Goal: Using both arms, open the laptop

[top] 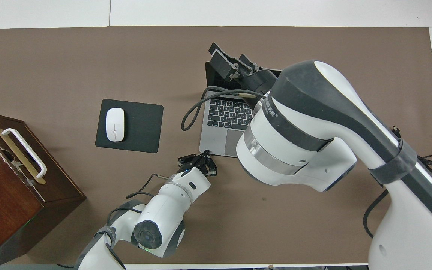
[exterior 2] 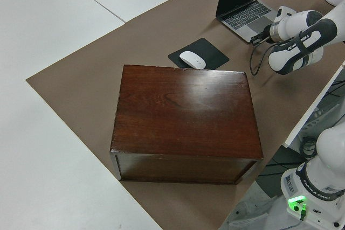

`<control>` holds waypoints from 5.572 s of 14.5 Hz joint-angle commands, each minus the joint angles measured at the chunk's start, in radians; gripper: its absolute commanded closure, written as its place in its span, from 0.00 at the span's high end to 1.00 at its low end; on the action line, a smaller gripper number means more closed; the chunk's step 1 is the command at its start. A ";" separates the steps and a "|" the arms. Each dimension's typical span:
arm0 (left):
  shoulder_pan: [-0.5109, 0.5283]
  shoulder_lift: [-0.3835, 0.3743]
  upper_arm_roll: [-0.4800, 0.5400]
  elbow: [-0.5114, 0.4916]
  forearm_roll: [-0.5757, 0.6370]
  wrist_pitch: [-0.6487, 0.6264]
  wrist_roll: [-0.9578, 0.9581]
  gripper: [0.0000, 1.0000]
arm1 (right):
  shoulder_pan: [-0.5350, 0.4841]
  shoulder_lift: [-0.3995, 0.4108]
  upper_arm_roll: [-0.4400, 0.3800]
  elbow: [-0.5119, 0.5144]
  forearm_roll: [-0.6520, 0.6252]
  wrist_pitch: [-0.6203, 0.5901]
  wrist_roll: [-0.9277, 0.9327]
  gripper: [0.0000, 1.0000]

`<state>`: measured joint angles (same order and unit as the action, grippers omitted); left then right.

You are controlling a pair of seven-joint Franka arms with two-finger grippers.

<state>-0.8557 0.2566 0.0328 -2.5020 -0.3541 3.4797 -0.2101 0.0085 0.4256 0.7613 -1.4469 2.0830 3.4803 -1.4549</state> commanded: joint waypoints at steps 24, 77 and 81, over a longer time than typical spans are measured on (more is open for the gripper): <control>0.113 -0.350 0.007 -0.028 -0.025 -0.448 -0.207 0.00 | -0.177 -0.008 0.021 -0.041 0.011 0.016 -0.610 1.00; 0.908 -0.577 0.045 0.723 0.371 -2.064 0.420 1.00 | -0.486 -0.306 -0.264 -0.070 -1.923 -1.668 1.372 1.00; 0.908 -0.579 0.044 0.726 0.369 -2.081 0.410 1.00 | -0.484 -0.318 -0.358 -0.063 -2.063 -1.839 1.372 1.00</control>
<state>0.0447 -0.3181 0.0821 -1.7961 -0.0016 1.4353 0.1998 -0.4749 0.1246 0.4177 -1.5109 0.0895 1.7048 -0.1060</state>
